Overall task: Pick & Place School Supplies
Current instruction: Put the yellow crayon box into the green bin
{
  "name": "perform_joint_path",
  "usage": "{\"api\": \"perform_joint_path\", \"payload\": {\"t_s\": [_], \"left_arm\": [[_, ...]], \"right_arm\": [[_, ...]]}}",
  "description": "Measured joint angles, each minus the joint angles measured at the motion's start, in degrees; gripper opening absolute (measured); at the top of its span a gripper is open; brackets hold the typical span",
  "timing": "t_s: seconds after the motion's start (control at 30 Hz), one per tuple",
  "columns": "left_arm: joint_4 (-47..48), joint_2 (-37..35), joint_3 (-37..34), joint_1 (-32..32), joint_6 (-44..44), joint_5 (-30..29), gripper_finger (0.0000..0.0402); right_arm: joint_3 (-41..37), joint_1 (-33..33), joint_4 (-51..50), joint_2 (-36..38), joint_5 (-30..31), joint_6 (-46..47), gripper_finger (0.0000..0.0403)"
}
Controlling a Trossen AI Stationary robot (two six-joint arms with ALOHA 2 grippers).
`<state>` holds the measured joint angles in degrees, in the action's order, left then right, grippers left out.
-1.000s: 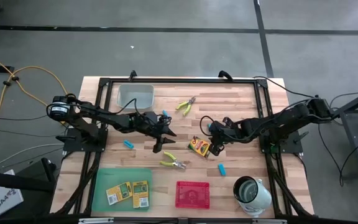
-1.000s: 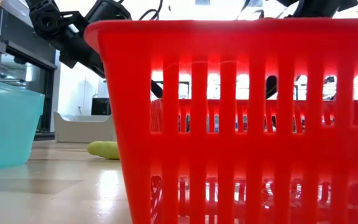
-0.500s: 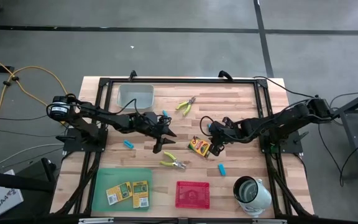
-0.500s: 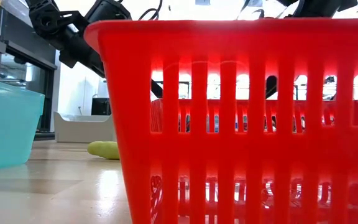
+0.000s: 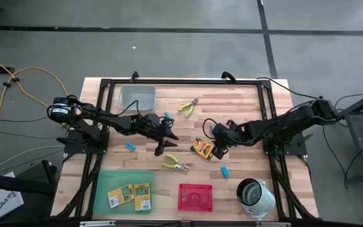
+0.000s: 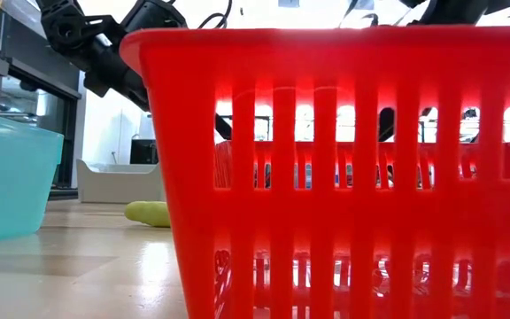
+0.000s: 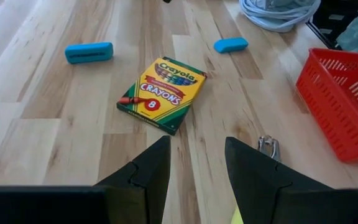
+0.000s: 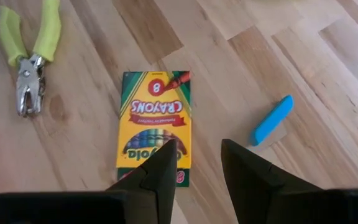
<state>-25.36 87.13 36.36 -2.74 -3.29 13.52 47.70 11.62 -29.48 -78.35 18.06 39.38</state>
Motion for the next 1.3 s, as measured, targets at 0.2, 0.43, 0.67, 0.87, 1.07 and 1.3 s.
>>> {"api": "perform_joint_path", "payload": {"t_s": [0.2,0.43,0.67,0.87,1.07,1.3], "left_arm": [[-0.3,0.0,0.0,0.0,-1.8,-0.1,0.0148],[-1.0,2.2,0.2,0.0,-4.9,-1.7,0.0148],[-2.4,6.0,0.8,1.0,-5.4,-0.4,0.0148],[-4.1,6.6,1.6,2.1,-3.8,0.2,0.0148],[-5.1,6.5,1.6,2.2,-3.6,0.0,0.0148],[-7.0,6.5,1.6,0.9,-2.5,-0.2,0.0148]], "right_arm": [[0.0,0.1,-0.2,-2.0,1.0,-0.1,0.0118],[-0.8,0.0,0.8,-6.1,2.9,-1.6,0.0118],[-0.9,0.0,2.0,-6.5,1.7,-1.5,0.0118],[-0.9,0.0,3.4,-6.5,0.9,0.0,0.0118],[-0.9,0.0,4.1,-6.5,0.9,-0.1,0.0118],[-0.9,0.0,4.5,-6.5,0.8,-0.6,0.0118]]}}
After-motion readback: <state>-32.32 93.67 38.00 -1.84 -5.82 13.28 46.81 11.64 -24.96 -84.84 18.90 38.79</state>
